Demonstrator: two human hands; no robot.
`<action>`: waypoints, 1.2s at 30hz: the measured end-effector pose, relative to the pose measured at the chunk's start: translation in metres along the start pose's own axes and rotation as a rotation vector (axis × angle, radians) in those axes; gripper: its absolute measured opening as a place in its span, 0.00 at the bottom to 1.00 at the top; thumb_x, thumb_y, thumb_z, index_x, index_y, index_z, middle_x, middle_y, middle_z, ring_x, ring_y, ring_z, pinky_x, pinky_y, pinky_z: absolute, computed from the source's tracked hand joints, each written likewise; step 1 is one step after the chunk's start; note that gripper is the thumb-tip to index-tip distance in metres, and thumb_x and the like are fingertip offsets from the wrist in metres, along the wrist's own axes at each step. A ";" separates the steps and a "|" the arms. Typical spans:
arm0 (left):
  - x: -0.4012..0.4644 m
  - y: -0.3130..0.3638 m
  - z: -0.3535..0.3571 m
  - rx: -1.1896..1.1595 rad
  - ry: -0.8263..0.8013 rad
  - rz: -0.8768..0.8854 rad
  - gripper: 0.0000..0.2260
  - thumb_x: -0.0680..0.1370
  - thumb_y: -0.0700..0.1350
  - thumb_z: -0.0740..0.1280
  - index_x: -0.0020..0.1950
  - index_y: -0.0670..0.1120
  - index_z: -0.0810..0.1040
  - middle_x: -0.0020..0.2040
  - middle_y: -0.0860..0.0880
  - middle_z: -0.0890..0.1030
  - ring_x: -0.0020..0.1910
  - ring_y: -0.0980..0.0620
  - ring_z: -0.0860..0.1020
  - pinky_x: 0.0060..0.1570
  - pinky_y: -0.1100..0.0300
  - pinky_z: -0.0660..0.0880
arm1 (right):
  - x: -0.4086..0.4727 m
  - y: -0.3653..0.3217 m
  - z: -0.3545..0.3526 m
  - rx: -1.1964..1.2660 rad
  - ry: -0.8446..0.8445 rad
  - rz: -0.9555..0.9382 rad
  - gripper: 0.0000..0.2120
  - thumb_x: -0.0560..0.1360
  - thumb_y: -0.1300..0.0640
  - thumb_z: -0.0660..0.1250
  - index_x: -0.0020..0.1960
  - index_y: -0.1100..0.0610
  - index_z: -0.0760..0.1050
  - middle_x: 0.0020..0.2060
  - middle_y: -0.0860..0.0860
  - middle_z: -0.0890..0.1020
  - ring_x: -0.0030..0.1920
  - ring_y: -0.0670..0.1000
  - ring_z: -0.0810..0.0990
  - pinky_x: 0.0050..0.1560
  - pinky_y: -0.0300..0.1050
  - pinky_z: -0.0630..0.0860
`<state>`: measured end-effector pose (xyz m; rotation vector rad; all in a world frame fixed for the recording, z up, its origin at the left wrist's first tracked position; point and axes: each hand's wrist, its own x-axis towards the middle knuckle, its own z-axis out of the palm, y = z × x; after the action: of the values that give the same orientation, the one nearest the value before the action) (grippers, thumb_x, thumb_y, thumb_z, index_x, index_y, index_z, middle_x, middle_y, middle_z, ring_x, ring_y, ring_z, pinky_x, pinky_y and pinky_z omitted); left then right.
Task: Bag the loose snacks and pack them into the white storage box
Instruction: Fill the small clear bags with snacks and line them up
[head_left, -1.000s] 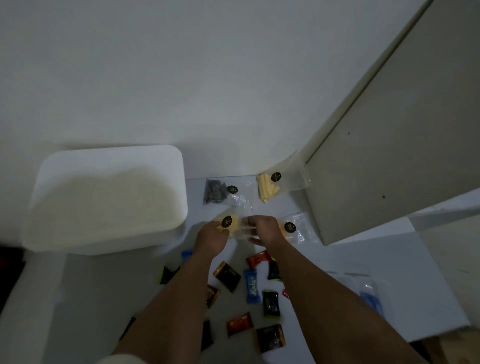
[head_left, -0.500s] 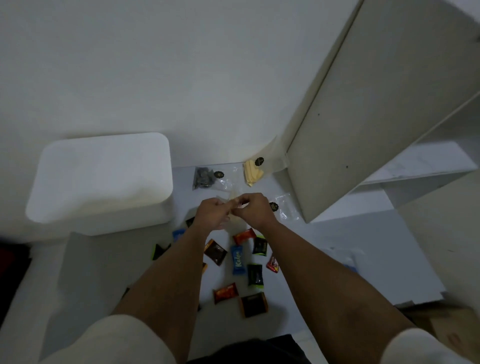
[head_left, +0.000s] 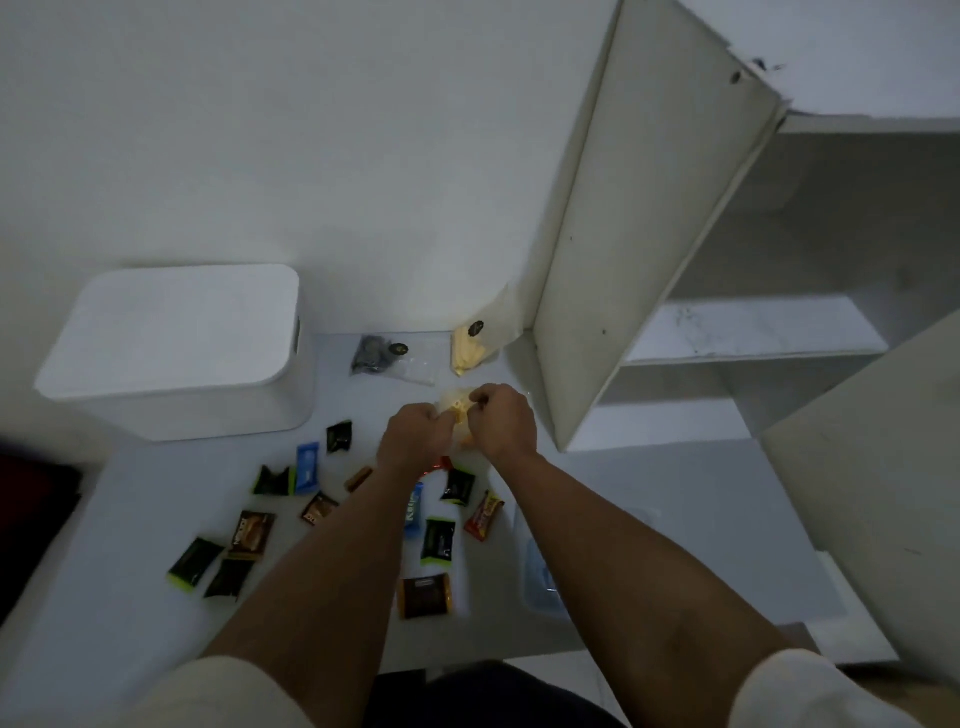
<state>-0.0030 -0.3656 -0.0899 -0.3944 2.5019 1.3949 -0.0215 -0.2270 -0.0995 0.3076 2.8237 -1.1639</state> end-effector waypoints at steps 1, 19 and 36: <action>-0.006 0.005 0.004 -0.023 0.012 0.016 0.17 0.69 0.56 0.62 0.29 0.44 0.69 0.30 0.41 0.78 0.32 0.43 0.77 0.38 0.52 0.76 | 0.000 0.002 -0.005 0.034 -0.024 -0.013 0.15 0.76 0.62 0.64 0.60 0.56 0.83 0.60 0.52 0.83 0.59 0.53 0.81 0.58 0.43 0.76; -0.037 0.048 -0.025 -0.155 0.171 0.231 0.08 0.81 0.43 0.66 0.46 0.41 0.83 0.42 0.49 0.86 0.45 0.50 0.83 0.52 0.56 0.78 | 0.020 -0.027 -0.106 0.495 -0.521 0.019 0.07 0.77 0.52 0.71 0.49 0.54 0.86 0.46 0.52 0.87 0.46 0.51 0.88 0.48 0.48 0.81; -0.044 0.079 -0.022 -0.247 0.128 0.250 0.09 0.83 0.41 0.62 0.51 0.36 0.78 0.42 0.44 0.84 0.41 0.51 0.82 0.45 0.58 0.77 | 0.025 -0.036 -0.128 0.386 -0.558 -0.144 0.09 0.73 0.55 0.77 0.52 0.57 0.85 0.46 0.53 0.88 0.47 0.49 0.86 0.48 0.47 0.80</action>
<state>0.0084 -0.3395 -0.0012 -0.2271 2.5572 1.8396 -0.0525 -0.1576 0.0123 -0.1844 2.1626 -1.5339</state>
